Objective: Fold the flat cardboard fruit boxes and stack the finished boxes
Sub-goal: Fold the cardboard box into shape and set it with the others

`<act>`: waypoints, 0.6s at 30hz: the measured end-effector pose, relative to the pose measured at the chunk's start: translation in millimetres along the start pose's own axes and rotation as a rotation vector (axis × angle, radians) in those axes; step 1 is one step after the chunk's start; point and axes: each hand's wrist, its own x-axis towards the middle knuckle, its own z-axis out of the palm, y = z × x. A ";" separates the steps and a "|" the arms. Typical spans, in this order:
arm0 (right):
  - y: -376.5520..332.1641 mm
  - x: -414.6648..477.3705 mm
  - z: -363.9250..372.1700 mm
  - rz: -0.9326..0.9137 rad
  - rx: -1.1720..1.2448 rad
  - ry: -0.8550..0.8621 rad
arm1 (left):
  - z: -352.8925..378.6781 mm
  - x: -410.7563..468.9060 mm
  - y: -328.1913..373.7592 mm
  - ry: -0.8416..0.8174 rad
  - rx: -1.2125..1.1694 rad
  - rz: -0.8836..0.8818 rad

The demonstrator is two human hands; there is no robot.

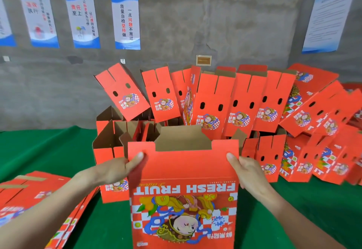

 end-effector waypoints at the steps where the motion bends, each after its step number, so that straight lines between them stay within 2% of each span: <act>1: 1.6 -1.9 1.7 0.002 0.023 -0.025 | 2.9 -0.6 -0.7 0.069 -0.008 -0.021; 4: 5.6 -7.4 7.7 -0.015 0.051 -0.087 | 18.5 -7.6 -5.0 0.263 -0.089 -0.064; 8: 10.6 -8.7 9.5 -0.003 0.053 -0.078 | 47.7 -21.0 -13.9 0.431 -0.269 -0.089; 14: 18.7 -18.2 12.2 0.071 -0.111 0.006 | 81.7 -25.7 -8.3 0.654 -0.234 -0.090; 18: 24.0 -25.5 13.8 0.059 -0.159 0.050 | 88.1 -27.1 0.5 0.695 -0.219 -0.080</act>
